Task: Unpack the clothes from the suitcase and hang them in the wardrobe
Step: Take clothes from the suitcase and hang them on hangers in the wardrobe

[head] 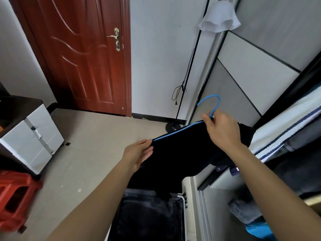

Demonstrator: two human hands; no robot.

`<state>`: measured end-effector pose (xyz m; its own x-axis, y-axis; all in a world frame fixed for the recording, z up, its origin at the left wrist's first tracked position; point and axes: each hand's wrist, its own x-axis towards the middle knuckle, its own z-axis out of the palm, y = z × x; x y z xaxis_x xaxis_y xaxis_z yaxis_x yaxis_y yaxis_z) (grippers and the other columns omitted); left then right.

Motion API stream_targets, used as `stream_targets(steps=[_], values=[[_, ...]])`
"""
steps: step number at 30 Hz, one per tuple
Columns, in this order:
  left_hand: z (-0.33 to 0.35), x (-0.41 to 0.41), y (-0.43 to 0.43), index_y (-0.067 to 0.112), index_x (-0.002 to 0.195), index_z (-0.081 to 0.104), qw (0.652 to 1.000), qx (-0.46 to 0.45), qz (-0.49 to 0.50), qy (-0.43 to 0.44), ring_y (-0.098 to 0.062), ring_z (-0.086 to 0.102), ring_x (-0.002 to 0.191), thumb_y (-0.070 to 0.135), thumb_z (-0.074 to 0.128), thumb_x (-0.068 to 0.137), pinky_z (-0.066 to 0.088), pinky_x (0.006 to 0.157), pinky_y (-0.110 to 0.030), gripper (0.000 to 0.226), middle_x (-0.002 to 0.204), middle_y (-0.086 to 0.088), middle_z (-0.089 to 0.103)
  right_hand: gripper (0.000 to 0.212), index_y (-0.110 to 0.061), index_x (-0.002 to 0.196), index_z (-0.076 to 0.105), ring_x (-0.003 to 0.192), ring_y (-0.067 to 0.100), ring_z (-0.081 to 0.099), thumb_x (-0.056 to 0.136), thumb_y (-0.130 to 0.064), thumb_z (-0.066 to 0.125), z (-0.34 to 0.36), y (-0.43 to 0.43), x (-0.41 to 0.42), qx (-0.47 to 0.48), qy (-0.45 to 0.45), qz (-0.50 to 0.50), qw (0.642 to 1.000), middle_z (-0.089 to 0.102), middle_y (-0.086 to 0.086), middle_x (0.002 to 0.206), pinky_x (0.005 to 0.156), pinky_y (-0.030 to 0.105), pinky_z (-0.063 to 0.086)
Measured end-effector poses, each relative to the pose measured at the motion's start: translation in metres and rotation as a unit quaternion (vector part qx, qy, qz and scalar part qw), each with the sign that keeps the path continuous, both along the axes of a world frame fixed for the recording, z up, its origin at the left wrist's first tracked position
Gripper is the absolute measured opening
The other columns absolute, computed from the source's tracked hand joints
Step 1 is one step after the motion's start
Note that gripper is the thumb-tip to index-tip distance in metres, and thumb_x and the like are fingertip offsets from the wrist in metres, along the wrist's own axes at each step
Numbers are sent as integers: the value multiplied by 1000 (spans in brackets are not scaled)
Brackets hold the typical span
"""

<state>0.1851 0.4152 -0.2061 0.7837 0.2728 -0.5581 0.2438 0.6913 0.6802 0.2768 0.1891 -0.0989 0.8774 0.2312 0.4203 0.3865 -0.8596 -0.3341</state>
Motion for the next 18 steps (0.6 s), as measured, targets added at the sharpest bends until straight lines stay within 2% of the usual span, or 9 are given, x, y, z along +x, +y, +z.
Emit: stream_targets(steps=[4, 8, 10, 11, 14, 15, 16, 17, 18], values=[[3, -9, 10, 8, 104, 64, 999, 24, -18, 9, -15, 70, 71, -7, 63, 86, 59, 67, -22, 23, 86, -9, 71, 28, -7, 92, 61, 66, 26, 52, 97, -33, 54, -9, -4, -5, 23, 14, 8, 1000, 53, 2, 71, 59, 32, 33], [17, -10, 22, 2, 96, 66, 992, 105, -12, 68, -8, 51, 36, -5, 48, 89, 49, 45, -18, 21, 57, -5, 61, 19, -3, 86, 58, 79, 18, 50, 95, -20, 60, -14, 3, -7, 58, 32, 47, 997, 50, 2, 93, 72, 28, 39], [24, -8, 27, 2, 94, 70, 971, 223, -4, 82, -10, 49, 38, -4, 47, 86, 43, 43, -19, 26, 62, -8, 59, 17, -3, 85, 57, 77, 14, 50, 94, -17, 61, -16, 9, -8, 66, 40, 52, 996, 48, 0, 94, 73, 24, 41], [27, -7, 29, 4, 91, 72, 958, 276, -2, 77, -12, 50, 41, -4, 47, 84, 41, 44, -20, 27, 63, -9, 59, 16, -4, 86, 56, 74, 10, 50, 94, -17, 60, -17, 11, -7, 77, 58, 48, 994, 46, -2, 92, 69, 18, 39], [39, -7, 30, 15, 78, 72, 924, 379, 0, 40, -16, 49, 54, -3, 47, 82, 38, 51, -23, 31, 64, -5, 58, 14, -3, 90, 53, 68, 6, 48, 94, -14, 60, -12, 12, -6, 104, 105, 32, 989, 44, -7, 83, 61, 9, 40], [45, -8, 29, 19, 75, 71, 911, 411, 0, 20, -16, 49, 56, -2, 47, 82, 38, 53, -24, 32, 62, -2, 57, 13, -2, 91, 52, 66, 7, 49, 93, -12, 61, -14, 10, -7, 79, 107, 36, 990, 45, -7, 81, 62, 12, 42], [52, -8, 27, 21, 74, 70, 897, 441, 0, -6, -16, 49, 57, -1, 48, 82, 38, 54, -25, 32, 59, 1, 56, 12, -3, 93, 51, 67, 13, 52, 91, -10, 60, -21, 10, -11, 19, 107, 57, 992, 47, -4, 82, 66, 24, 47], [62, -6, 24, 23, 74, 69, 882, 471, -4, -39, -16, 48, 55, 0, 49, 82, 38, 54, -26, 32, 56, 4, 54, 10, -4, 96, 52, 69, 23, 56, 90, -9, 58, -33, 13, -20, -68, 99, 92, 989, 49, 1, 87, 66, 37, 46], [73, -4, 20, 24, 75, 68, 864, 497, -16, -75, -15, 47, 54, 1, 50, 82, 37, 53, -27, 31, 55, 4, 53, 12, -5, 100, 53, 73, 31, 57, 89, -9, 56, -46, 15, -30, -151, 100, 130, 975, 49, 5, 95, 62, 41, 42]])
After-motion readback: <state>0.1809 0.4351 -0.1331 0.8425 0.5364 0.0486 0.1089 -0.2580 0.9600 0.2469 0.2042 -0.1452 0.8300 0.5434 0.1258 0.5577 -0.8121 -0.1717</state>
